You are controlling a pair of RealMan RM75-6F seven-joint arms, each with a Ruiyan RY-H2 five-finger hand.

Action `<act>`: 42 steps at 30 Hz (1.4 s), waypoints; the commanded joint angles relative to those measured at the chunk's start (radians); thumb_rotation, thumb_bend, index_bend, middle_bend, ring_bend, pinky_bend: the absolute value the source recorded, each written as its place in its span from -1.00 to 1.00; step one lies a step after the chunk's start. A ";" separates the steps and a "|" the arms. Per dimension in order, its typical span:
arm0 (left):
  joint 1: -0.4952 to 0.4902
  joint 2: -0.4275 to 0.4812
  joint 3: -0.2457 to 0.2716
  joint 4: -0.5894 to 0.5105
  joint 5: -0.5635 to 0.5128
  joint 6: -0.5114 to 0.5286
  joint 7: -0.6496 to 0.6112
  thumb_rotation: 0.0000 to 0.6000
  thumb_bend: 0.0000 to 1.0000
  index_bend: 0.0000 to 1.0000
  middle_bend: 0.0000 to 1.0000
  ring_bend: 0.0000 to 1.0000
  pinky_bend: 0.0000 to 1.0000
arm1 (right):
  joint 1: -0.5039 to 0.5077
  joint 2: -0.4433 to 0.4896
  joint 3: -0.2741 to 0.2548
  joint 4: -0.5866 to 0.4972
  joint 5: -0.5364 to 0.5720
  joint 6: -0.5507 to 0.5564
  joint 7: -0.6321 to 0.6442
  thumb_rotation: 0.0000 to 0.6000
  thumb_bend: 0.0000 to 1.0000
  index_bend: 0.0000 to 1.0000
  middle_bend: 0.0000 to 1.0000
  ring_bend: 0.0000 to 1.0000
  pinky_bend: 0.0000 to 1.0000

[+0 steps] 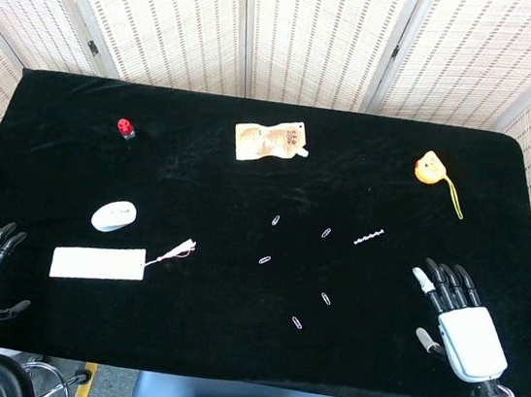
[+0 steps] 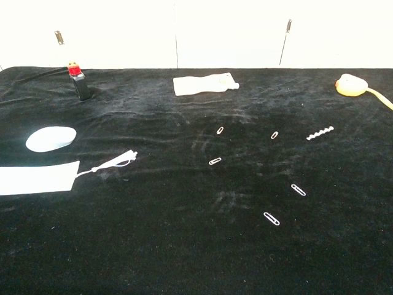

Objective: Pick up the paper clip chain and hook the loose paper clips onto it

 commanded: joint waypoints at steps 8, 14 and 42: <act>0.001 -0.001 0.000 0.000 0.003 0.004 0.000 1.00 -0.88 -1.00 -1.00 -1.00 -1.00 | 0.005 -0.004 0.000 0.001 0.008 -0.017 -0.012 1.00 -0.53 -1.00 -1.00 -1.00 -1.00; -0.006 0.002 -0.001 0.001 -0.001 -0.009 -0.007 1.00 -0.88 -1.00 -1.00 -1.00 -1.00 | 0.022 -0.012 0.011 0.012 0.037 -0.052 -0.016 1.00 -0.53 -0.99 -1.00 -1.00 -1.00; -0.004 0.026 -0.005 0.007 -0.003 0.000 -0.084 1.00 -0.87 -1.00 -1.00 -1.00 -1.00 | 0.386 -0.175 0.191 0.243 0.391 -0.524 -0.094 1.00 -0.42 -0.17 -1.00 -1.00 -1.00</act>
